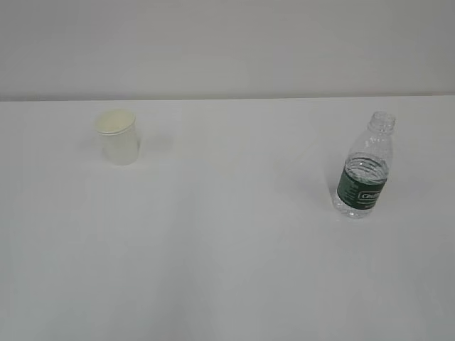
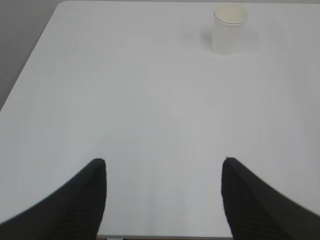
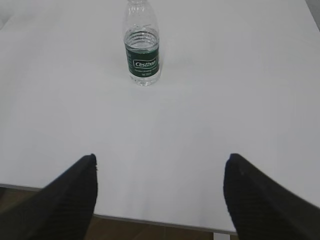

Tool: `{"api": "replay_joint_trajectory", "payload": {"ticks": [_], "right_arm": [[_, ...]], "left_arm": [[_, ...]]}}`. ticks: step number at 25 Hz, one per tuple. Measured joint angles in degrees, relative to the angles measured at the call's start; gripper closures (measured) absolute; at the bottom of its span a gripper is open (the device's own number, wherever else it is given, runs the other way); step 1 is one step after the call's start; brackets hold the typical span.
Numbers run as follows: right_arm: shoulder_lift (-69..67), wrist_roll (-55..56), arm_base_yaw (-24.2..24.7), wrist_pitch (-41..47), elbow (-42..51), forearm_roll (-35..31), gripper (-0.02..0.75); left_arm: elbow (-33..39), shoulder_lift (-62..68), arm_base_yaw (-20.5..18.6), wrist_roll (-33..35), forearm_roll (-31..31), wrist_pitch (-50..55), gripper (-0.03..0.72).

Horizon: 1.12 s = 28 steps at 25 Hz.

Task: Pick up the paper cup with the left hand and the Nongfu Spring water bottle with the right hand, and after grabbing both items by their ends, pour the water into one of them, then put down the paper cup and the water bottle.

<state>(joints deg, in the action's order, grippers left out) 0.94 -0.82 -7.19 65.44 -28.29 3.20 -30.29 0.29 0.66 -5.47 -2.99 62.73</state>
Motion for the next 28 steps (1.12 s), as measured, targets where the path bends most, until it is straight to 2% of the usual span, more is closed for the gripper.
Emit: {"api": "replay_joint_trajectory", "payload": {"ticks": [28], "right_arm": [[0.0,0.0,0.0,-1.2,-1.1,0.0,0.15]], "left_arm": [[0.0,0.1,0.0,0.0,1.0,0.0,0.168]]}}
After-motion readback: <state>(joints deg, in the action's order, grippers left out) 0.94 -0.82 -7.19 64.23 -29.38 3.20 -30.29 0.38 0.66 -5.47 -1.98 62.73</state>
